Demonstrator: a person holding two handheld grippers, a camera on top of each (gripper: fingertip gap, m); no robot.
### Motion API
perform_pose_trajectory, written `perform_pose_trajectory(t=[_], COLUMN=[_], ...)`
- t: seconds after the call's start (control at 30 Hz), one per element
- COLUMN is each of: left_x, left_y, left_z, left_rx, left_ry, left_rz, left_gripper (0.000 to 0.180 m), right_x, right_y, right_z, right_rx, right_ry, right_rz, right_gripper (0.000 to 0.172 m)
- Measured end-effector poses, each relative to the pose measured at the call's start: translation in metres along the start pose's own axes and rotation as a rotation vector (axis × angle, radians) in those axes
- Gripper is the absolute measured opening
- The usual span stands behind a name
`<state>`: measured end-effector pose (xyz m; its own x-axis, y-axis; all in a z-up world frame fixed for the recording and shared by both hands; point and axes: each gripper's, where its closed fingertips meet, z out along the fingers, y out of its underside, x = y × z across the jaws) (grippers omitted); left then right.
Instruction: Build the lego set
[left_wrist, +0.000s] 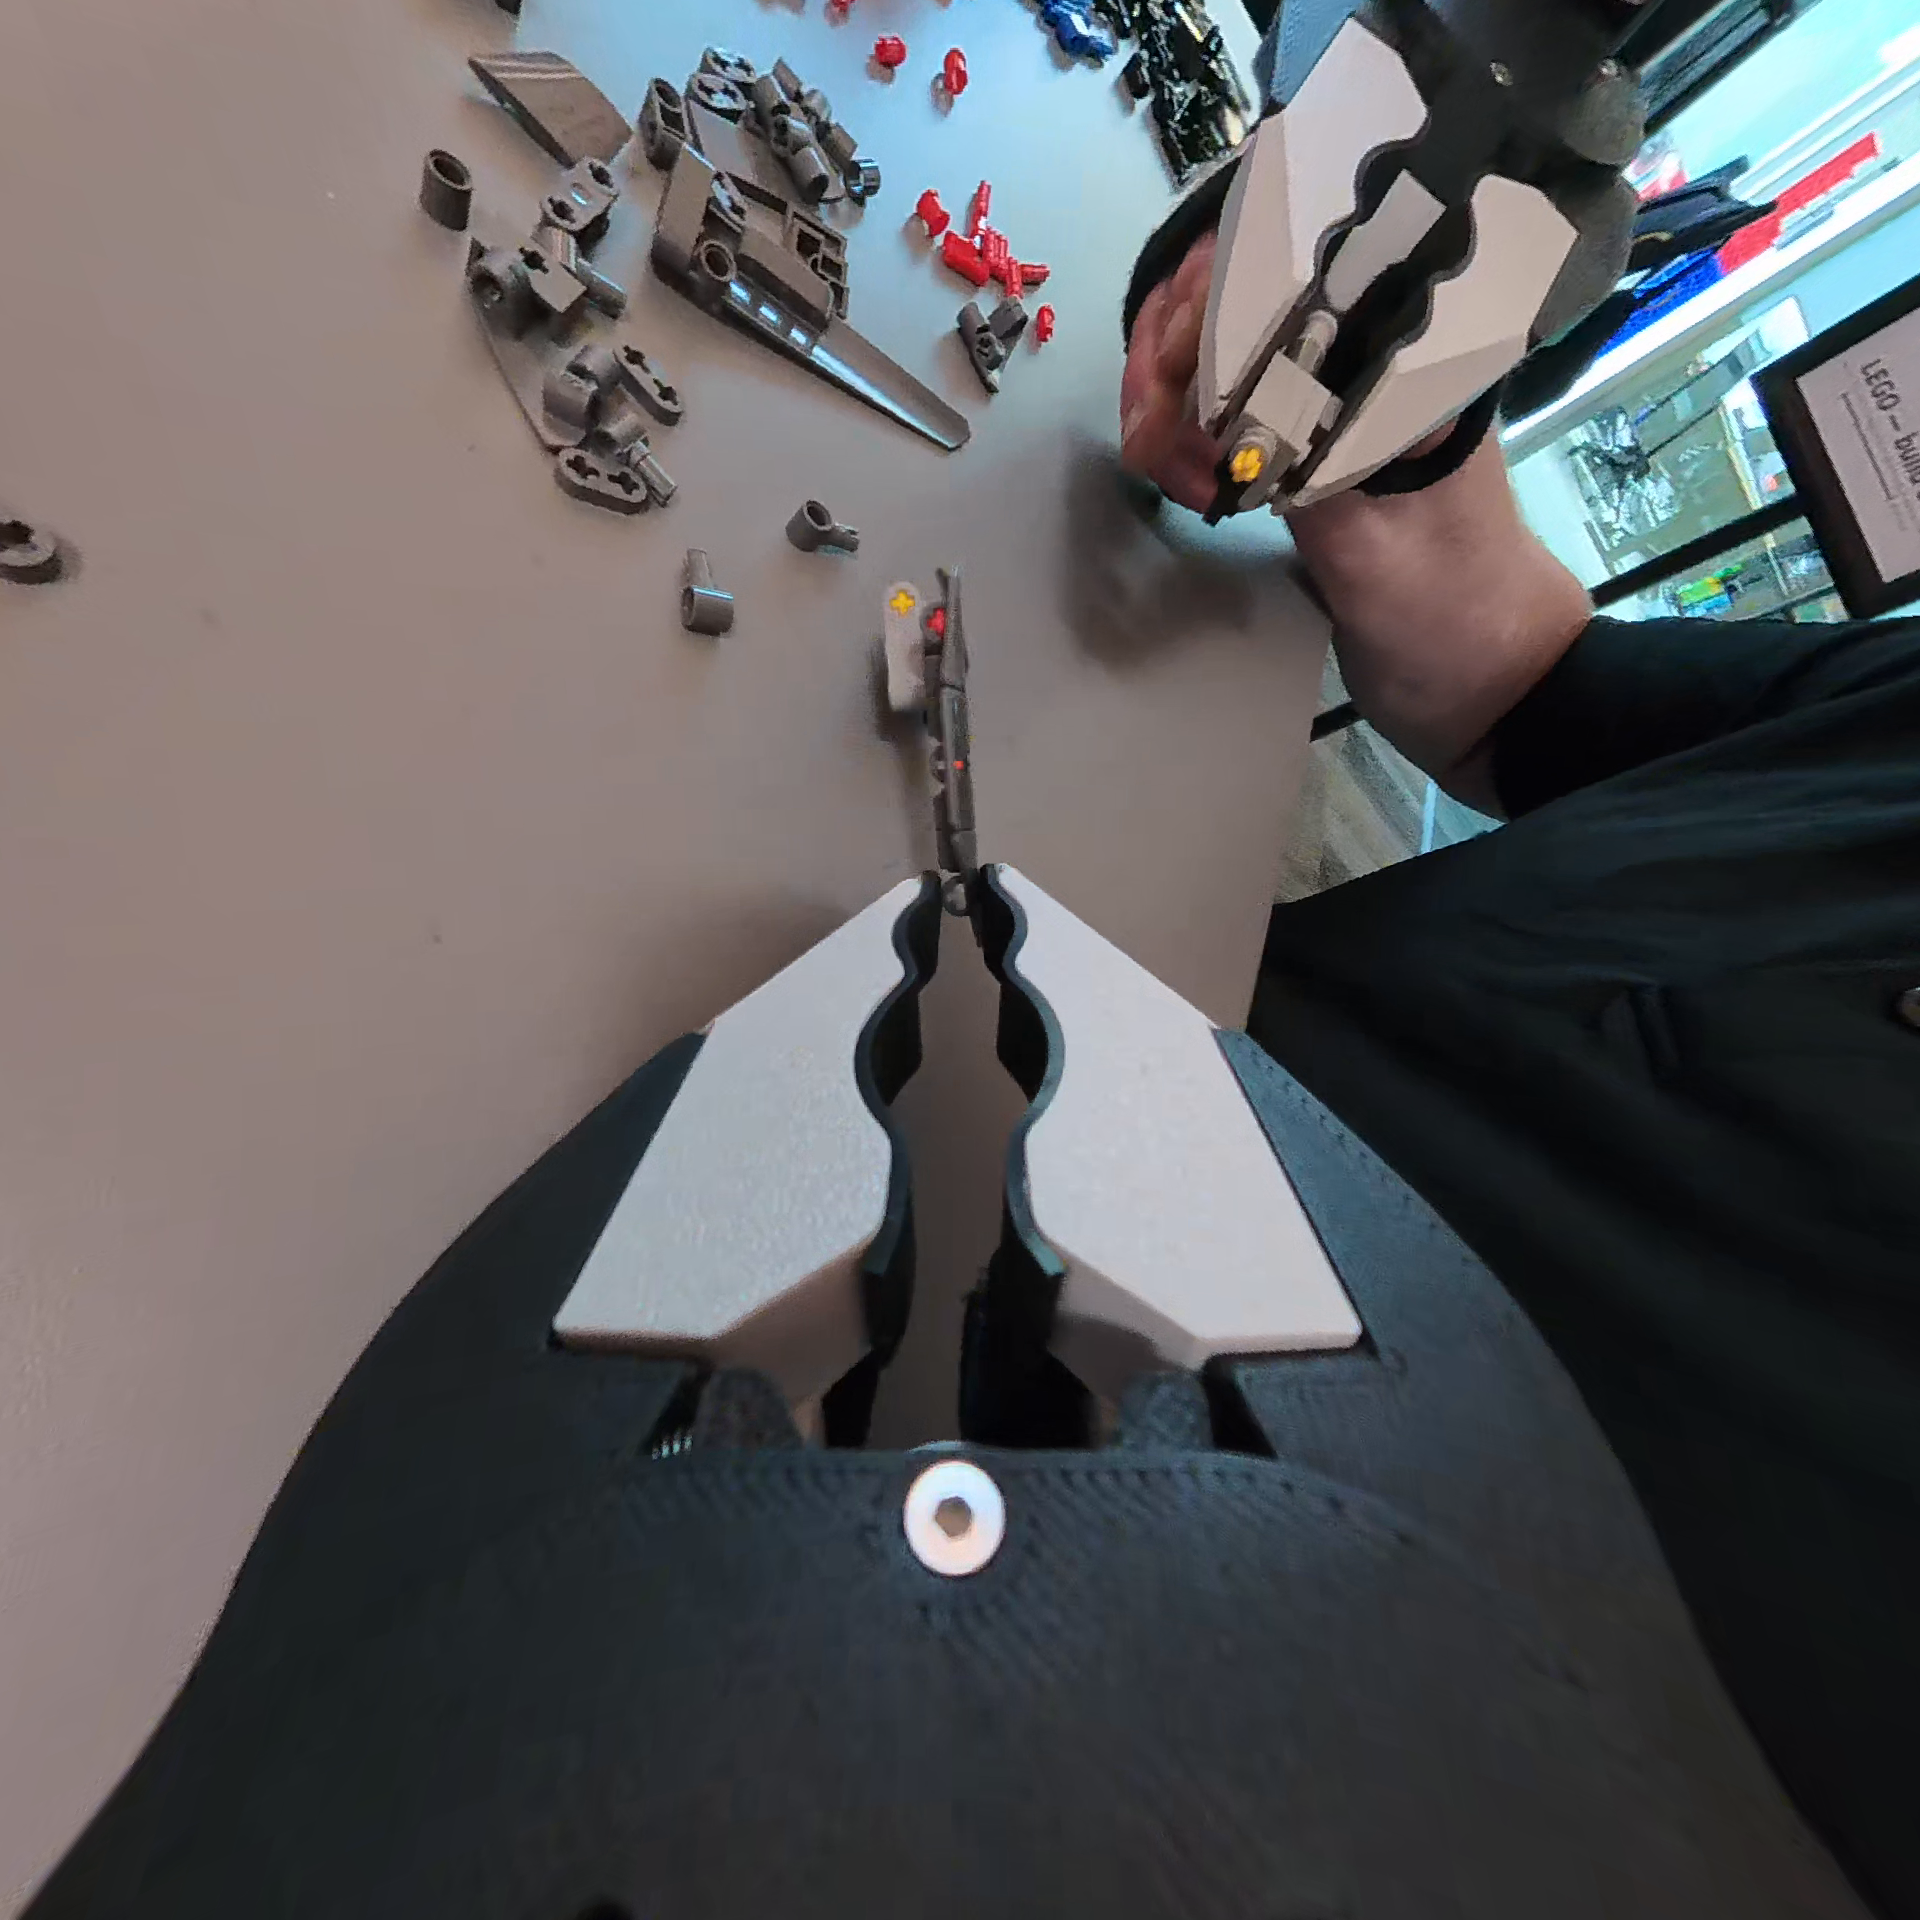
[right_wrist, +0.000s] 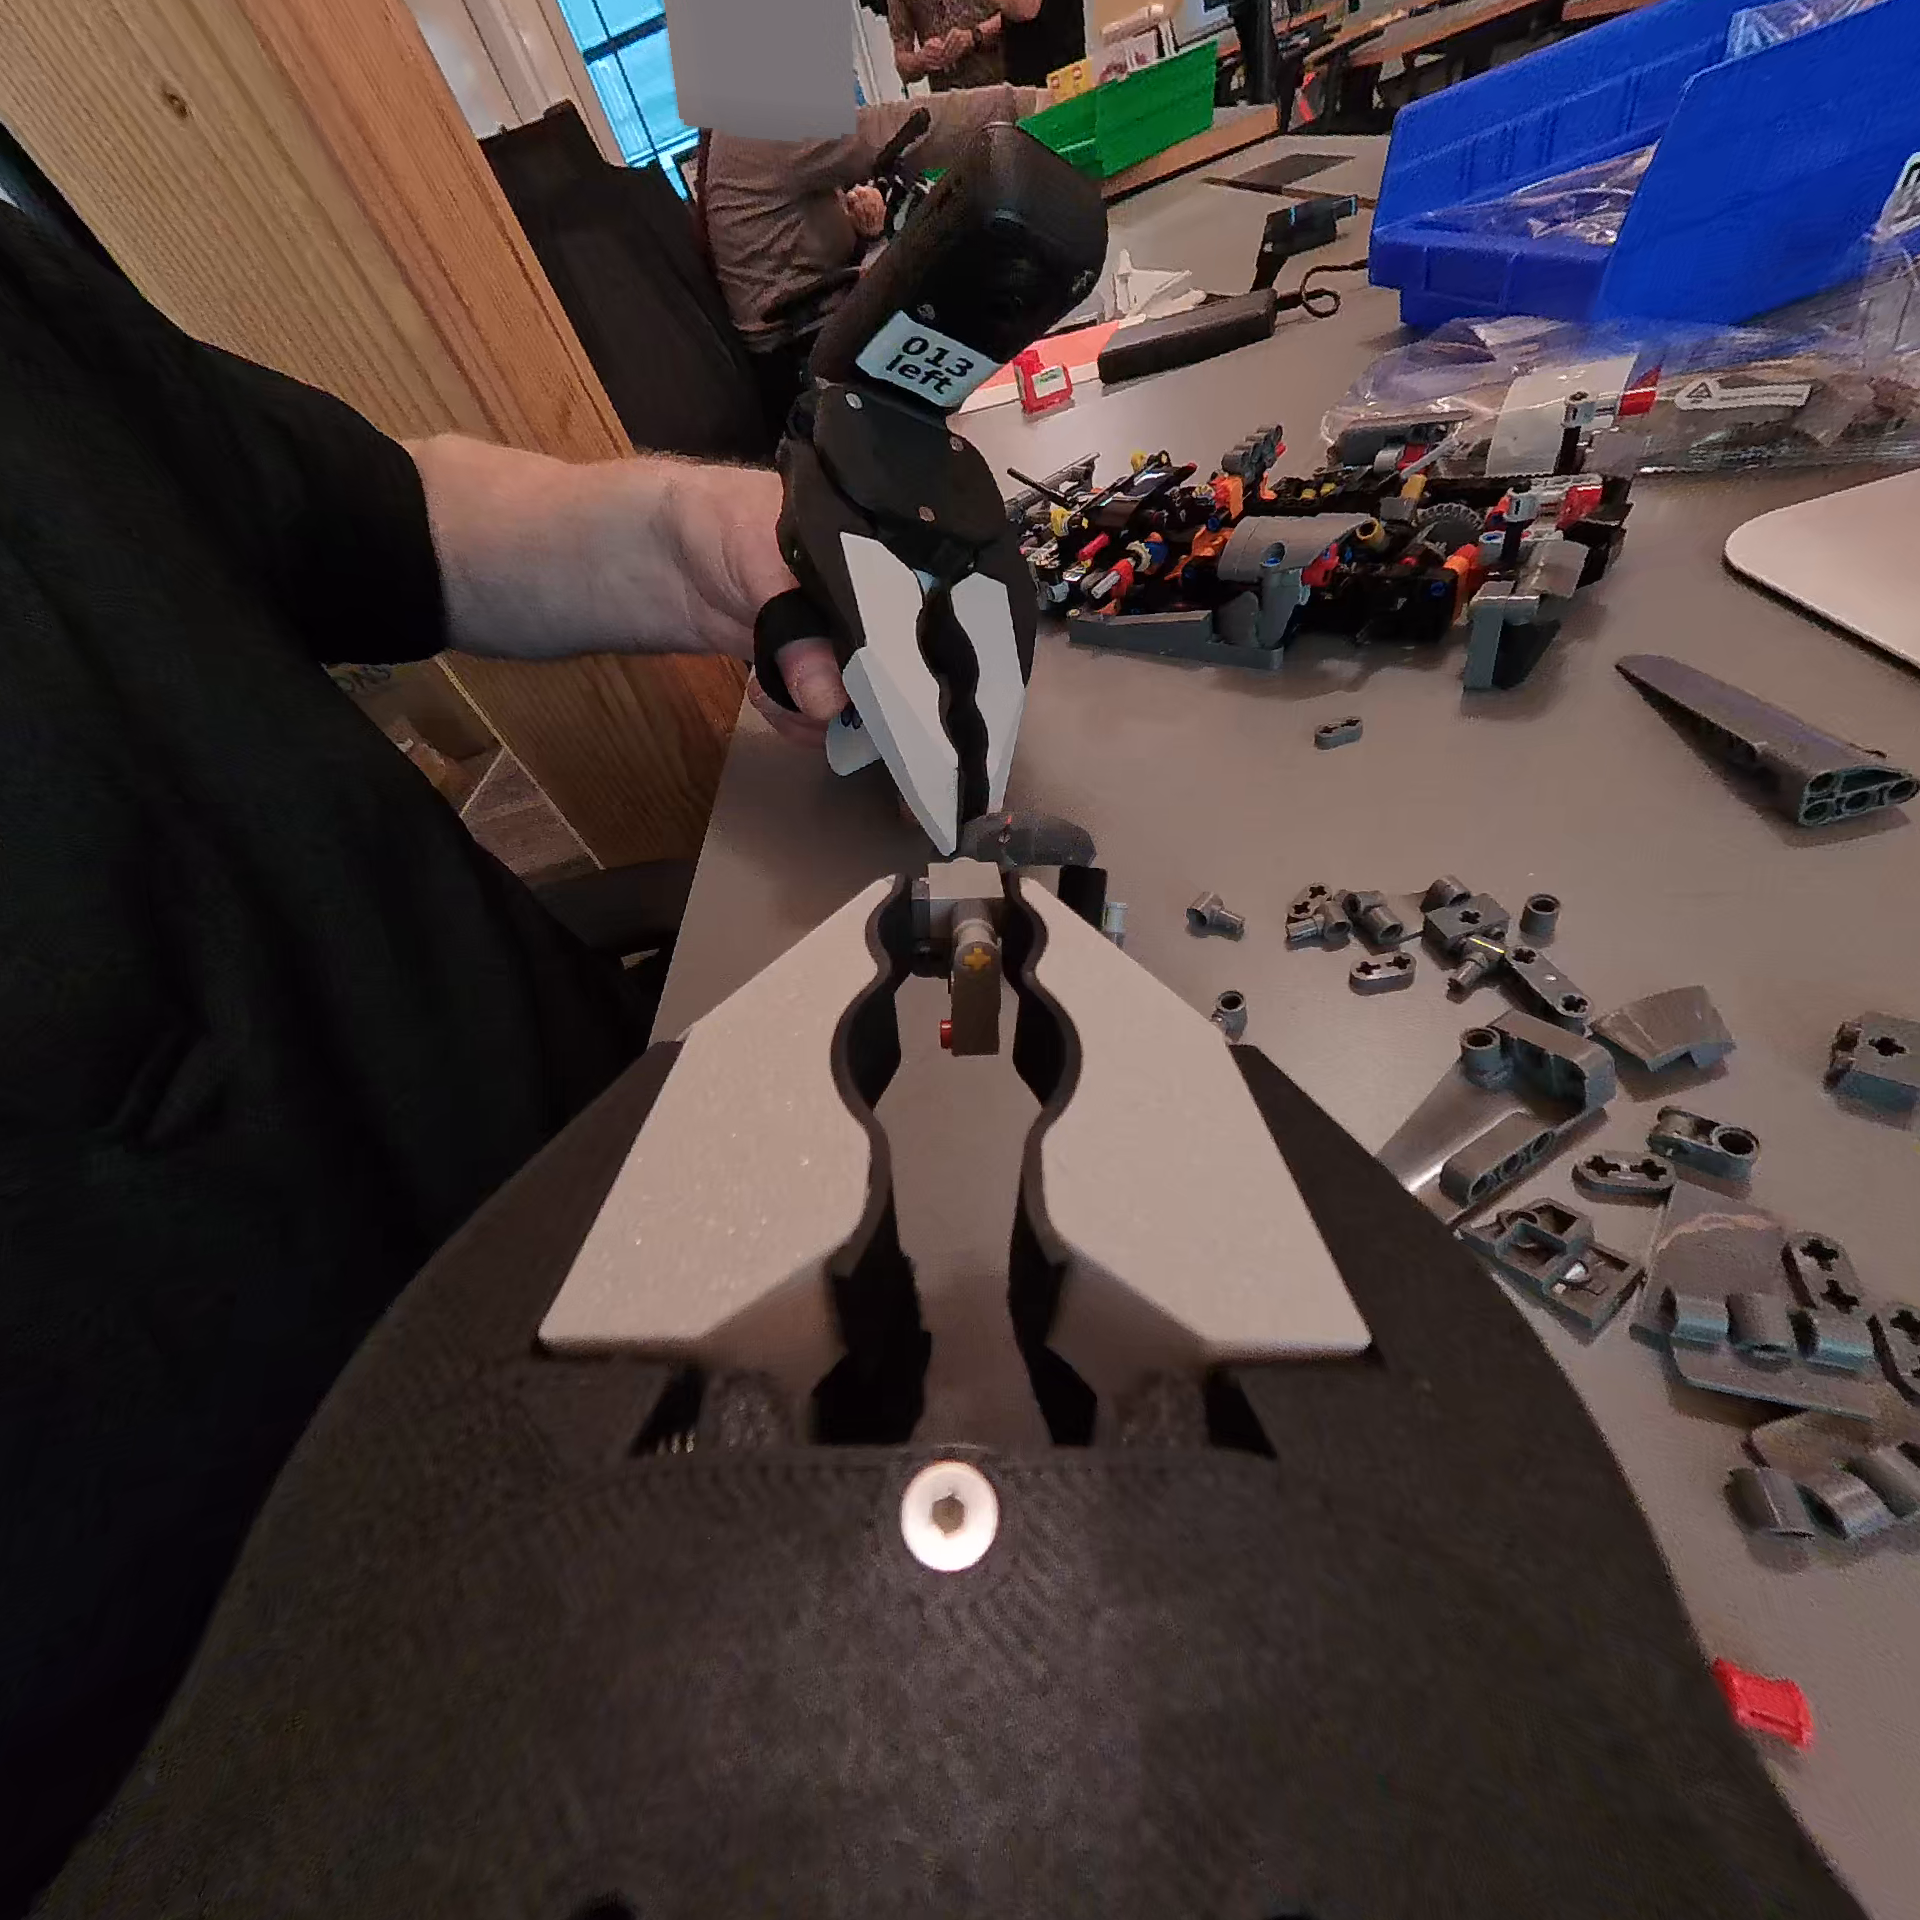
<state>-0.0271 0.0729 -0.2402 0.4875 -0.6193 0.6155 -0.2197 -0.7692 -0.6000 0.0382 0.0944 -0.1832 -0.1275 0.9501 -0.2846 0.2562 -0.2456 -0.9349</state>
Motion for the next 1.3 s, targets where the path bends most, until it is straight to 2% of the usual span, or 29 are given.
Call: perform_pose_trajectory(t=[0.27, 0.47, 0.6, 0.73, 0.87, 1.0, 1.13, 1.3], left_x=[-0.009, -0.016, -0.022, -0.015, 0.022, 0.054, 0.068, 0.080], left_y=[-0.001, -0.002, -0.005, -0.017, -0.042, -0.070, -0.080, -0.077], left_z=[-0.005, -0.014, -0.026, -0.036, -0.025, -0.013, -0.005, 0.004], left_rx=[-0.002, 0.014, 0.032, 0.106, 0.229, 0.382, 0.428, 0.413], left_ry=[-0.087, -0.135, -0.225, -0.276, -0.141, 0.052, 0.215, 0.381], left_rz=[-0.001, -0.020, 0.047, 0.166, 0.251, 0.218, 0.148, 0.085], left_gripper=[0.007, 0.018, 0.025, 0.027, 0.029, 0.032, 0.034, 0.035], right_x=[0.002, 0.003, 0.004, 0.002, 0.003, -0.002, -0.013, -0.023], right_y=[0.001, 0.001, 0.002, -0.006, -0.019, -0.033, -0.038, -0.035], right_z=[-0.002, -0.003, -0.004, -0.005, -0.002, 0.003, 0.005, 0.013], right_rx=[-0.001, -0.001, -0.009, 0.009, 0.002, 0.001, 0.031, -0.026], right_ry=[0.005, 0.010, 0.028, 0.078, 0.265, 0.462, 0.502, 0.527], right_rz=[0.002, 0.002, -0.032, -0.154, -0.391, -0.593, -0.639, -0.769], right_gripper=[0.014, 0.013, 0.014, 0.013, 0.013, 0.014, 0.014, 0.014])
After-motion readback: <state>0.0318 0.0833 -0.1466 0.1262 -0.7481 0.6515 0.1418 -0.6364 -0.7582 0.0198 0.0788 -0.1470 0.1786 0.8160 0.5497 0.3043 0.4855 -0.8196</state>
